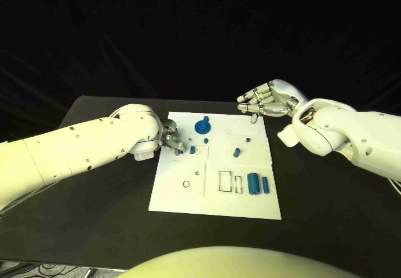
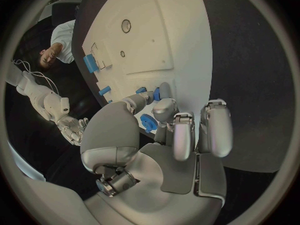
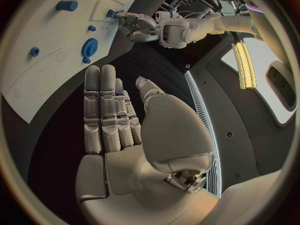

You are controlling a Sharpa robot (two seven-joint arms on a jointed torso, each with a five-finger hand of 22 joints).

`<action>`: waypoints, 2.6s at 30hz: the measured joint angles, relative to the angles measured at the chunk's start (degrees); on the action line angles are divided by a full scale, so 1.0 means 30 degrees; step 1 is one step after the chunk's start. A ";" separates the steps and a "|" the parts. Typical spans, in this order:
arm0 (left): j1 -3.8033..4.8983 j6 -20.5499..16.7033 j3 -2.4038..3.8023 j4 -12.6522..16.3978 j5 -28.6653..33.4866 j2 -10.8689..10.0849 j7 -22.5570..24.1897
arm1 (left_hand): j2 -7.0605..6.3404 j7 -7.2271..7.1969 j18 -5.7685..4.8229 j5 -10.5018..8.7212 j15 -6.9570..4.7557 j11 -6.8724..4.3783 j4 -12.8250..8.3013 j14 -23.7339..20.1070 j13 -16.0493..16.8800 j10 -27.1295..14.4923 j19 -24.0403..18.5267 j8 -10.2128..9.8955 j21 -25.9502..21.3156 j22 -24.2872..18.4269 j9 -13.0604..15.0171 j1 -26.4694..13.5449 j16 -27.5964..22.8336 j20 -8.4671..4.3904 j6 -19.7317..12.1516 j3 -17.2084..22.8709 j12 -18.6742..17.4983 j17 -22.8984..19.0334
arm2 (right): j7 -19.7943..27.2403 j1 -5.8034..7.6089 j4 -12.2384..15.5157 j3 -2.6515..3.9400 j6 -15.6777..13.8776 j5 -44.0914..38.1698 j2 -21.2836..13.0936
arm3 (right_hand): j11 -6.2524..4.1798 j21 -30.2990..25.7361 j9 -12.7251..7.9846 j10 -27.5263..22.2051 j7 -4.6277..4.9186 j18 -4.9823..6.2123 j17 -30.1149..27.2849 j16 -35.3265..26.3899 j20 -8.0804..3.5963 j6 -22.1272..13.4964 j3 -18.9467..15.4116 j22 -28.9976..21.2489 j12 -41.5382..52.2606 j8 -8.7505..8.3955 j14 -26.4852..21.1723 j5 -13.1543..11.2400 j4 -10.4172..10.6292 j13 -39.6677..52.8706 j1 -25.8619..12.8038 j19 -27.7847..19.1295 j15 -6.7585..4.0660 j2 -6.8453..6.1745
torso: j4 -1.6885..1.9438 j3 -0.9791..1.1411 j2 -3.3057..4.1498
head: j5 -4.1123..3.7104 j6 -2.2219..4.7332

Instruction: Assemble the parts on the task board

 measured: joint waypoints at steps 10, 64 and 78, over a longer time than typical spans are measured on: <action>0.0034 0.0435 0.0040 -0.0345 0.0346 0.0156 0.0027 | 0.0105 -0.0007 -0.0002 -0.0040 0.0000 0.0003 0.0239 0.0000 -0.0009 -0.0003 -0.0001 -0.0074 0.0000 0.0000 -0.0117 -0.0065 0.0000 0.0000 0.0015 -0.0239 0.0000 -0.0001 | -0.0010 0.0000 -0.0003 0.0000 0.0030 0.0000 0.0003 | 0.0000 0.0000 -0.0001 0.0000 0.0000 0.0002 -0.0002 0.0000 0.0001 0.0000 0.0000 0.0000 0.0000 0.0000 -0.0001 0.0000 0.0000 0.0001 0.0000 -0.0001 0.0000 0.0000 | 0.0011 0.0013 -0.0020 | -0.0013 -0.0020; -0.0014 -0.0639 0.0029 -0.0460 0.0472 -0.0074 -0.0010 | 0.0252 -0.0174 0.0001 0.0016 -0.0068 -0.0063 0.4019 0.0069 0.0377 0.0191 -0.0072 -0.0395 0.0000 0.0010 -0.1391 -0.0550 0.0000 -0.0068 0.0708 -0.8417 0.0144 0.0010 | -0.0042 0.0000 -0.0016 0.0000 0.0118 0.0017 -0.0024 | 0.0000 0.0000 -0.0004 0.0001 0.0000 0.0000 0.0026 0.0000 0.0002 0.0000 0.0000 -0.0021 0.0000 0.0000 0.0000 0.0000 0.0000 -0.0021 0.0000 -0.0002 0.0000 0.0000 | 0.0044 0.0009 -0.0035 | -0.0137 -0.0009; 0.0005 -0.1081 0.0186 -0.0193 0.0573 -0.0378 0.0247 | 0.0293 -0.0174 0.0001 -0.0390 -0.0068 -0.0063 0.4187 0.0069 0.0374 0.0191 -0.0072 -0.0395 0.0000 0.0007 -0.1535 0.0369 0.0000 -0.0068 0.0707 -0.9463 0.0144 0.0006 | -0.0050 -0.0005 -0.0050 -0.0004 0.0137 0.0021 -0.0015 | 0.0000 0.0000 -0.0003 0.0000 0.0000 0.0000 0.0024 0.0000 0.0002 0.0000 0.0000 -0.0020 0.0000 0.0000 -0.0001 0.0000 0.0000 -0.0020 0.0000 -0.0003 0.0000 0.0000 | 0.0044 0.0009 -0.0042 | -0.0143 -0.0020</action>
